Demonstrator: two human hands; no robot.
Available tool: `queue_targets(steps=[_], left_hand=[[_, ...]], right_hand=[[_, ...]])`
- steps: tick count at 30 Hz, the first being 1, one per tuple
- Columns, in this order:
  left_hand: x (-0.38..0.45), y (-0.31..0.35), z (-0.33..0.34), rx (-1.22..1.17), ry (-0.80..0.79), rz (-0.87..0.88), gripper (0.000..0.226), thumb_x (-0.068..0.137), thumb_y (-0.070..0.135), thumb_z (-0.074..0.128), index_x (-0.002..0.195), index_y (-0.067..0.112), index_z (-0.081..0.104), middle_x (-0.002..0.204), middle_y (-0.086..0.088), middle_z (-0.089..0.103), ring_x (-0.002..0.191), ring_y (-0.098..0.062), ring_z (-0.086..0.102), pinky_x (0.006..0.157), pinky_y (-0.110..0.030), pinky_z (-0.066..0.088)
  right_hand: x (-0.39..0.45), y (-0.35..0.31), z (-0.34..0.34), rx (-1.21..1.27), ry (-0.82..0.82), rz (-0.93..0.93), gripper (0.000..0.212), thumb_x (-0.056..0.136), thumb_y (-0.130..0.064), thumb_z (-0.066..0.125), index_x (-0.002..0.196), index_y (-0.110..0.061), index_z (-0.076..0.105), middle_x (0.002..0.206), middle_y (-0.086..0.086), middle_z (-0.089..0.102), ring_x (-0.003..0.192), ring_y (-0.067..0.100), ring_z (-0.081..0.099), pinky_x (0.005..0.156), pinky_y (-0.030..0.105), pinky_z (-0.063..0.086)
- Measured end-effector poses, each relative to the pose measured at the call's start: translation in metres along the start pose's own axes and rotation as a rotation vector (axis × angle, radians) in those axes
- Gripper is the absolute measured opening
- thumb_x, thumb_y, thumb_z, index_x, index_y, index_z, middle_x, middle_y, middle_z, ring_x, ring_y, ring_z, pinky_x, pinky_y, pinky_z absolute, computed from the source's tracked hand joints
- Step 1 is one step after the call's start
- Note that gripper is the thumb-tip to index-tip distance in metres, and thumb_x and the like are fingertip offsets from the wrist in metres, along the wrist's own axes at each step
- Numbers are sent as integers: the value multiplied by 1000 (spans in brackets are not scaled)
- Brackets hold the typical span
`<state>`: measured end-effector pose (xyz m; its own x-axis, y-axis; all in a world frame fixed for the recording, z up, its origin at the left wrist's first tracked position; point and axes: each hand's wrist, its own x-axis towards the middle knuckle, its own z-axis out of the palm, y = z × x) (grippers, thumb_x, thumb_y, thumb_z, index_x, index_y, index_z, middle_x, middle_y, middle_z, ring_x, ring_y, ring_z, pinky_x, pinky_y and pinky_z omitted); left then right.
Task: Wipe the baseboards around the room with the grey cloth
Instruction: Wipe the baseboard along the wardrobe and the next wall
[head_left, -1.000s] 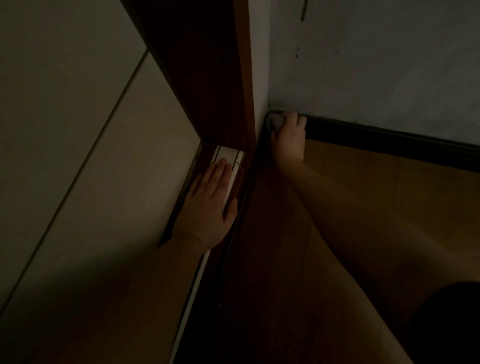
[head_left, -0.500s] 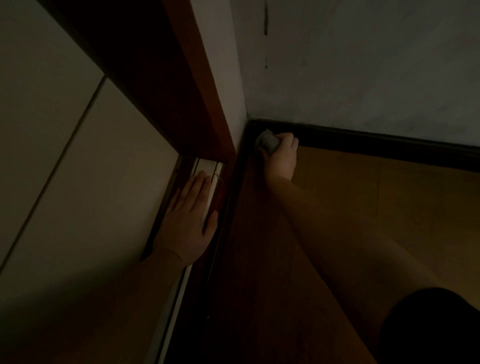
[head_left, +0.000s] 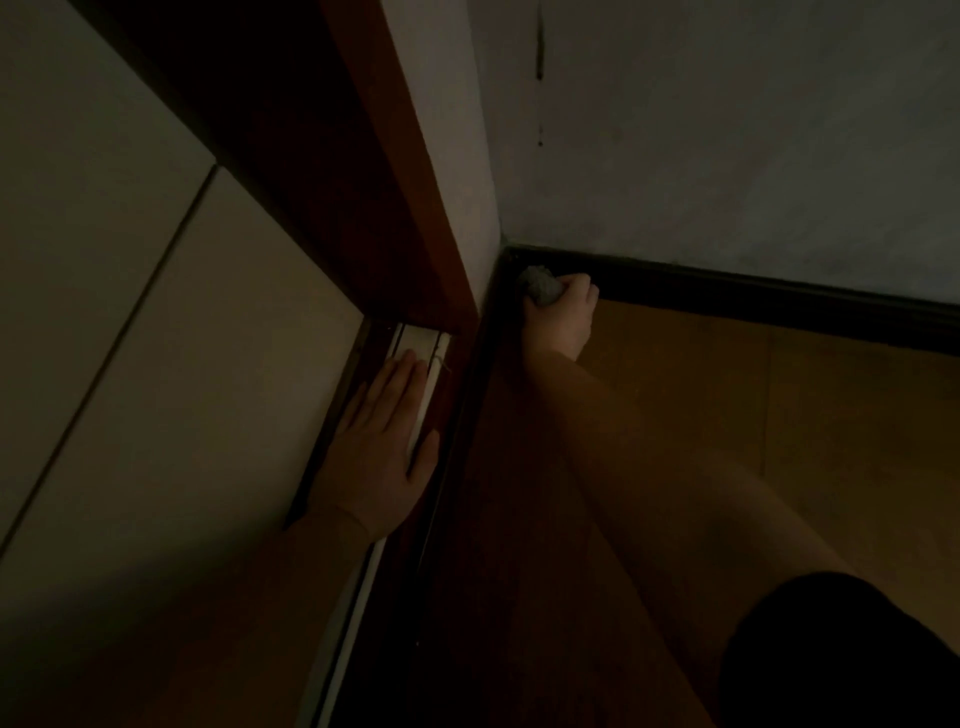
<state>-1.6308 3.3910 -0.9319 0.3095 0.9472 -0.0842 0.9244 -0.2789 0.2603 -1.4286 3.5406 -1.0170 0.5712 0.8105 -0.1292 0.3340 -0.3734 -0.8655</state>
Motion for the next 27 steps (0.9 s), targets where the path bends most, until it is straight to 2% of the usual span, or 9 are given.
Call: queue_targets(steps=[7, 13, 17, 20, 23, 27], left_hand=[[1, -5, -3, 12, 4, 4, 69, 100, 46, 25, 159, 13, 12, 166, -3, 11, 153, -20, 12, 121, -50, 23], [3, -4, -3, 31, 1, 3, 71, 99, 49, 22, 159, 13, 7, 165, -4, 9, 152, -20, 10, 122, -49, 20], [5, -5, -2, 44, 1, 6, 74, 98, 51, 21, 159, 11, 8, 165, -5, 10, 152, -21, 11, 122, -48, 19], [4, -4, 0, 51, 3, 5, 75, 97, 52, 19, 158, 10, 8, 165, -6, 10, 152, -20, 11, 123, -46, 17], [4, -3, 1, 52, 0, -3, 78, 95, 55, 17, 159, 11, 7, 165, -4, 7, 152, -19, 8, 123, -43, 14], [0, -9, 0, 62, -6, -1, 81, 92, 59, 19, 159, 16, 3, 164, 2, 2, 151, -13, 4, 123, -42, 13]], right_hand=[[14, 25, -42, 30, 93, 75, 32, 83, -17, 74, 99, -16, 47, 117, 7, 51, 103, 23, 56, 85, 34, 47], [49, 67, -131, -60, 161, 55, 34, 80, -15, 73, 106, -11, 51, 121, 9, 52, 107, 25, 55, 83, 28, 40], [73, 98, -204, -160, 227, 87, 38, 81, -16, 70, 113, -6, 52, 125, 14, 51, 111, 30, 55, 92, 35, 42], [85, 114, -250, -254, 270, 99, 38, 83, -16, 67, 115, -5, 51, 128, 16, 50, 113, 34, 53, 94, 37, 42], [88, 120, -282, -247, 351, 183, 41, 85, -18, 67, 120, -5, 49, 133, 18, 47, 117, 37, 52, 95, 39, 41], [65, 123, -299, -246, 284, 170, 46, 82, -22, 72, 119, -5, 51, 127, 18, 53, 112, 35, 56, 92, 38, 44]])
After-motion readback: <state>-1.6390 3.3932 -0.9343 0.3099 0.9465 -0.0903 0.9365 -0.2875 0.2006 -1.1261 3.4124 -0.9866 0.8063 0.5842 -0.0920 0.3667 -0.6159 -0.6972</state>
